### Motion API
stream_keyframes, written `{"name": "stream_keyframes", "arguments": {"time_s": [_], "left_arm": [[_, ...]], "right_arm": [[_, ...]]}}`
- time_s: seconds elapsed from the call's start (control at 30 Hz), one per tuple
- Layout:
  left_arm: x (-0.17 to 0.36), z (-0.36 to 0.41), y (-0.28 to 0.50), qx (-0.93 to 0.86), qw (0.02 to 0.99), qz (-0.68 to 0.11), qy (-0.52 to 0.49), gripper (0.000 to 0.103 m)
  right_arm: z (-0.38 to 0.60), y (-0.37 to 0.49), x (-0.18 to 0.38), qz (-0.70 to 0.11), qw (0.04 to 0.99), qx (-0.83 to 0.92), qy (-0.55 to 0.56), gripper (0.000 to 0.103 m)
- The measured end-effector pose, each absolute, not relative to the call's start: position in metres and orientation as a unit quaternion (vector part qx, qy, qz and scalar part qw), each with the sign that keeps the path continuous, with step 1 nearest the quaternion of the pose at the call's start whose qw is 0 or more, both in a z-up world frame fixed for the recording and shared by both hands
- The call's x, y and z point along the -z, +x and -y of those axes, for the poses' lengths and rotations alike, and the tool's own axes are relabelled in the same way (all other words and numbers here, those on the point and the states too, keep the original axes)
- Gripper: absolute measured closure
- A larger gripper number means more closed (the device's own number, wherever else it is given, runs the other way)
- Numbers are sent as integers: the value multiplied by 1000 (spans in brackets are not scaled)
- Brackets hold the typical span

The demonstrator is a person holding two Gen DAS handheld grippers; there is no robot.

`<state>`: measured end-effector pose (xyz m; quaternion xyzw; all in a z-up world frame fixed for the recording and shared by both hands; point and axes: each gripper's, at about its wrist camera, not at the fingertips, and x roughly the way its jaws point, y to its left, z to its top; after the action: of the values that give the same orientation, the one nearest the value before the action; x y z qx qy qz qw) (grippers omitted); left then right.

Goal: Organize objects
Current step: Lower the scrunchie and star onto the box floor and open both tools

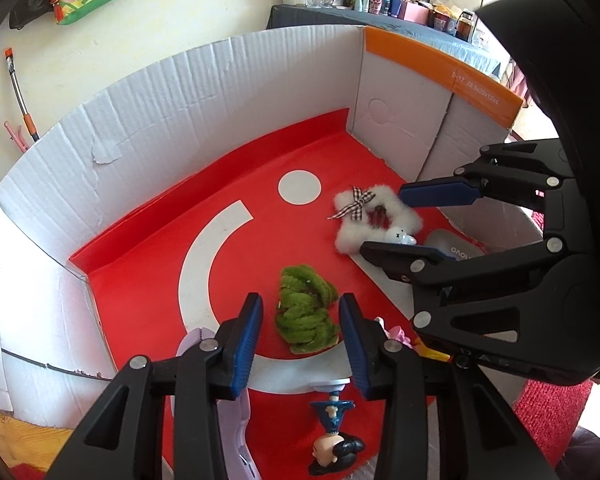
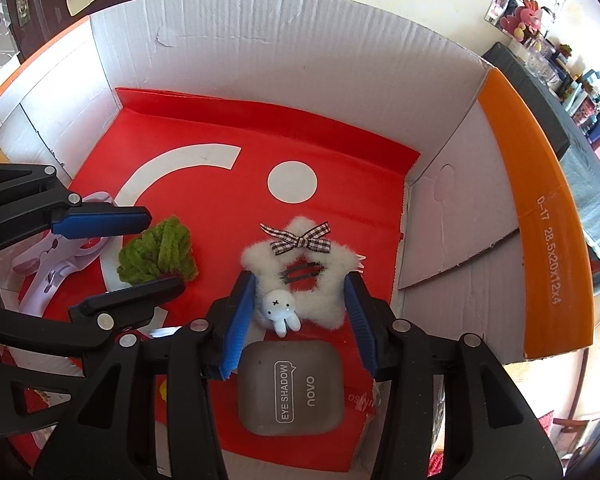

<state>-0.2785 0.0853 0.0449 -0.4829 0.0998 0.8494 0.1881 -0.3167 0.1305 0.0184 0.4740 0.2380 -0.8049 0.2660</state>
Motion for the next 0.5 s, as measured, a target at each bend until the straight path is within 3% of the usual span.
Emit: {"name": "stream_keyframes", "arguments": {"time_s": [0.2,0.37,0.5], "left_arm": [[-52,-88,-272,-853,190,-94,-476,60],[-62,-86,-262,-861,188,-84,-465,50],[-71,-71,-258,-870,184,-71,-453,44]], "right_arm": [[-136,-323,-24,-235,265,809,469,55],[-139,-310,-34,-229,266,816,459,51],[-146,-299,-44,-225,260,830,438,33]]}}
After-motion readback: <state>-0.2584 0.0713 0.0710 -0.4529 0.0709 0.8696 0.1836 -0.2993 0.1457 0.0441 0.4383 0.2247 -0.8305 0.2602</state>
